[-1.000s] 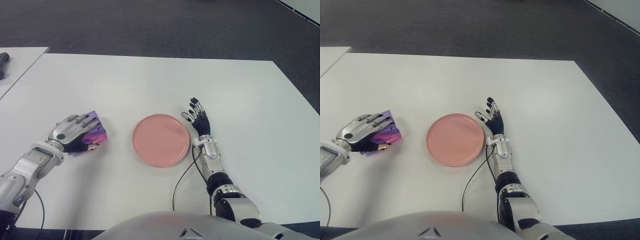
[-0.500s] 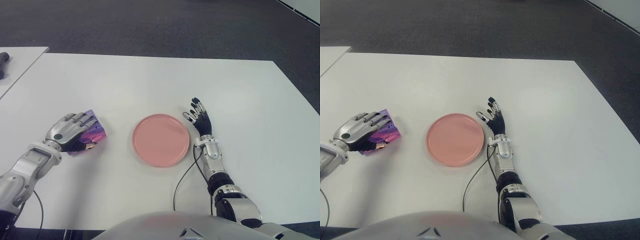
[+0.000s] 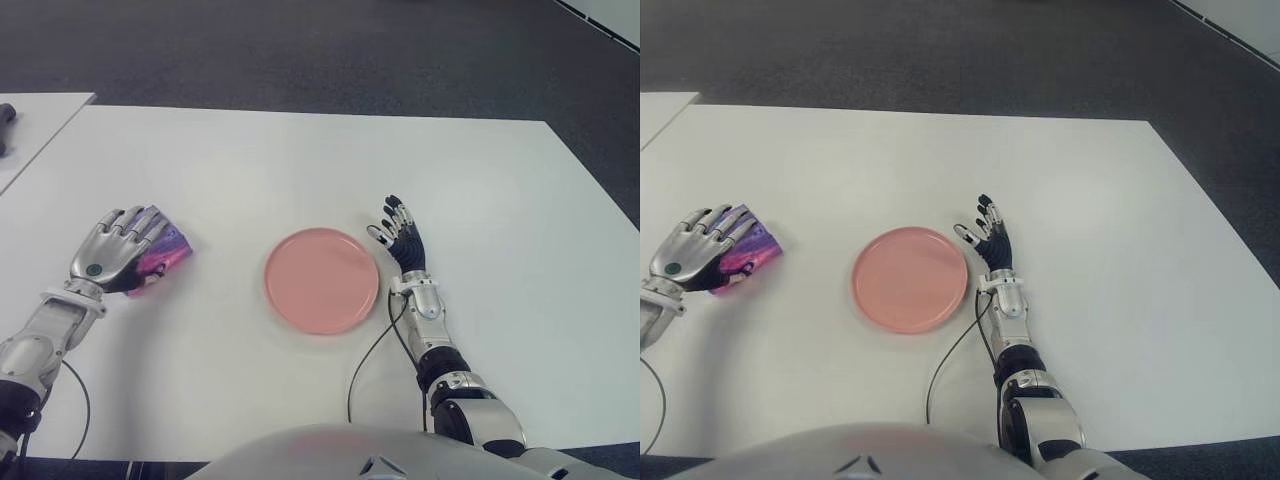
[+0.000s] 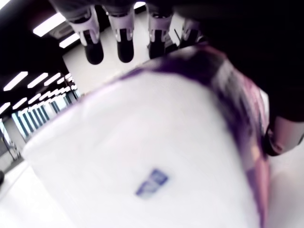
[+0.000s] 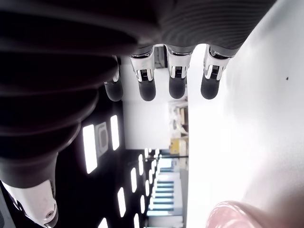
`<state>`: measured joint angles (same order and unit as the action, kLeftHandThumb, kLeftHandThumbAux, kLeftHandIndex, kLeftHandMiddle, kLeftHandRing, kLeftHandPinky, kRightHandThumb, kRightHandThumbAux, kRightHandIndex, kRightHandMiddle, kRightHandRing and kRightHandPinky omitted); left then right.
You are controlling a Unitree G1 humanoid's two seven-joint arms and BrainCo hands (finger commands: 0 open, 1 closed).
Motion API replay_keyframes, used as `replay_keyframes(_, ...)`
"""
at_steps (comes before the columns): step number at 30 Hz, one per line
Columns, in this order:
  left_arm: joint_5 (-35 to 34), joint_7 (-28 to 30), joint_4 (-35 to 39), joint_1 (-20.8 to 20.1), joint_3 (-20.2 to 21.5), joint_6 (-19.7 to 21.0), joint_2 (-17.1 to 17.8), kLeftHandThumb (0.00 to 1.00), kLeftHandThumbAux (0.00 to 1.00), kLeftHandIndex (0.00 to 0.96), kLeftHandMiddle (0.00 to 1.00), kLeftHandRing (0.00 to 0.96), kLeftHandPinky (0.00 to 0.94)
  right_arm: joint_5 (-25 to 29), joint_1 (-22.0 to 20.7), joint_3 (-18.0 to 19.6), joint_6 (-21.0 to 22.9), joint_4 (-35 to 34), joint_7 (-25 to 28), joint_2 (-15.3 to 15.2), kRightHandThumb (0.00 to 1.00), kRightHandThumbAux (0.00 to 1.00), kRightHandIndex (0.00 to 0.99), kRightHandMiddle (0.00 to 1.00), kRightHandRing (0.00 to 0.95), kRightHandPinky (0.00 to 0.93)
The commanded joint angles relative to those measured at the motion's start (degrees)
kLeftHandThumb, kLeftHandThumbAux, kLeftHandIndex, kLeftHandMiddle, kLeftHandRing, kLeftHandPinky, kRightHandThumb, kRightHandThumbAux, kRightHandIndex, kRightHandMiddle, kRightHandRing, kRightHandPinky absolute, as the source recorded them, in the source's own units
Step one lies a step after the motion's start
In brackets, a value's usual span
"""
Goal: Put the tissue paper into the plate.
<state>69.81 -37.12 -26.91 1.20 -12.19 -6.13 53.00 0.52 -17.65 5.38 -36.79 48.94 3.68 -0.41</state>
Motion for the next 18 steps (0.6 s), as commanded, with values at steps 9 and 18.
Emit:
replay_keyframes(9,3.62,-15.57,-13.49,-6.46,-9.47,2.97,0.02,0.292,0.574,0.084,0.08,0.043,0.005,1.51,5.01,0.65,3.43,2.23,0.98,-0.66,0.118,0.674,0.017,0.019,0.018,0.06)
replay_keyframes(18,1.45,-18.52,-19.4,-9.24,-12.9,3.62,-0.86,0.293,0.565,0.087,0.075,0.026,0.0,2.0,5.18,0.7,3.58,1.92,1.46,-1.07,0.118,0.674,0.017,0.019,0.018,0.06)
